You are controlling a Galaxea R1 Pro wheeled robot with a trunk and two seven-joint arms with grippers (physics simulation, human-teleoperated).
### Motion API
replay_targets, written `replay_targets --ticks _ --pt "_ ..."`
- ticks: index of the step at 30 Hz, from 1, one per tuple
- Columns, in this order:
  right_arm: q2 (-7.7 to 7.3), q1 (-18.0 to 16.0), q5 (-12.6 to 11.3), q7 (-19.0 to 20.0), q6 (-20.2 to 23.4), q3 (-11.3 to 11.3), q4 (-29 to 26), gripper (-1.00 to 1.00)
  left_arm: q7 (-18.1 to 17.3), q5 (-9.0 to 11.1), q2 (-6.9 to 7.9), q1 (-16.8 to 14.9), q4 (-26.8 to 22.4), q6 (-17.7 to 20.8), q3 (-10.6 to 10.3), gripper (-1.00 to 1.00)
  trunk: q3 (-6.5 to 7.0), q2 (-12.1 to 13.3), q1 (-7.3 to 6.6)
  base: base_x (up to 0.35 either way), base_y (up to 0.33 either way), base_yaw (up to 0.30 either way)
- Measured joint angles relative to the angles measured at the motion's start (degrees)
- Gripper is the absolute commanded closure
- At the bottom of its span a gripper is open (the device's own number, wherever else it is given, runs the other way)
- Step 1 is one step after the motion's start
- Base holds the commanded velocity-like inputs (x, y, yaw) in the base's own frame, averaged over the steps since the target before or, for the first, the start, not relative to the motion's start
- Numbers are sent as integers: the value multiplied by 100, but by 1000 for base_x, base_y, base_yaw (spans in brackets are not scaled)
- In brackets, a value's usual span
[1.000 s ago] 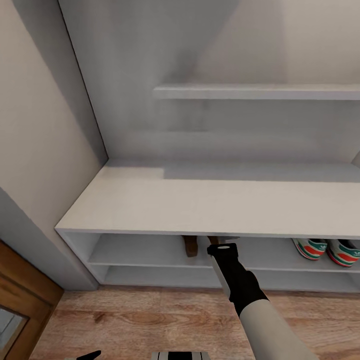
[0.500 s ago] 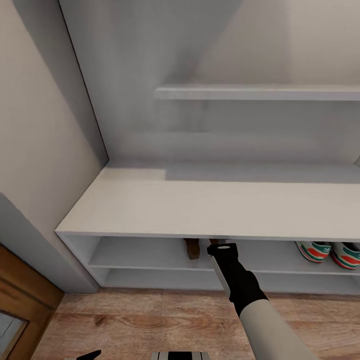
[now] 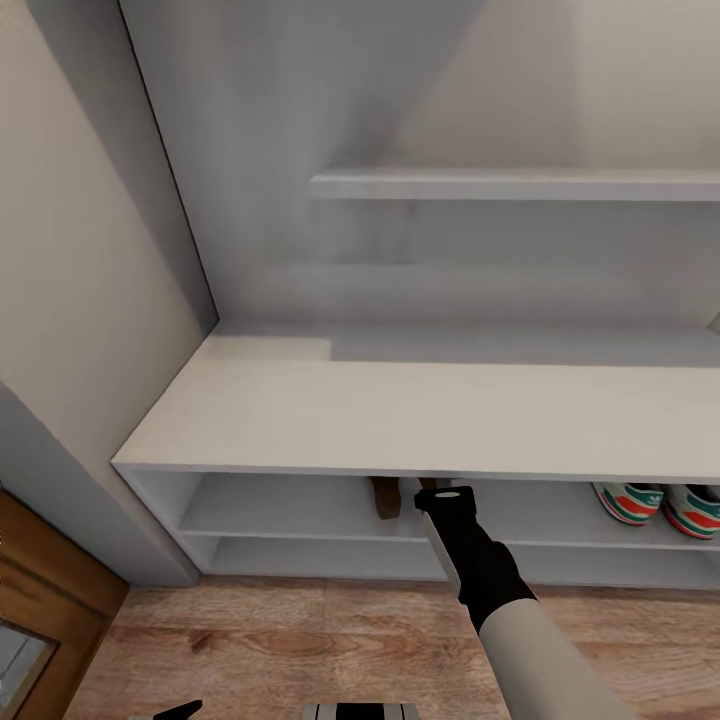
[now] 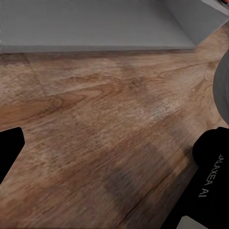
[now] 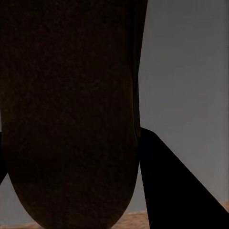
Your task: Pick up the two gym shoes and the two sandals from the corridor floor and place them onto the hallstand (shoe rack) in the corridor, making sure they are on the rack and not on the floor. Arrange them so the two gym shoes are next to each other and the two sandals are next to each other.
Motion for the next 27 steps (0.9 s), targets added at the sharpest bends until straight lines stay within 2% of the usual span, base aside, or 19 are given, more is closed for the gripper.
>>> replay_targets --ticks 27 --pt "0 0 2 0 0 0 0 100 0 6 0 0 -3 -3 -1 -100 0 0 0 0 17 0"
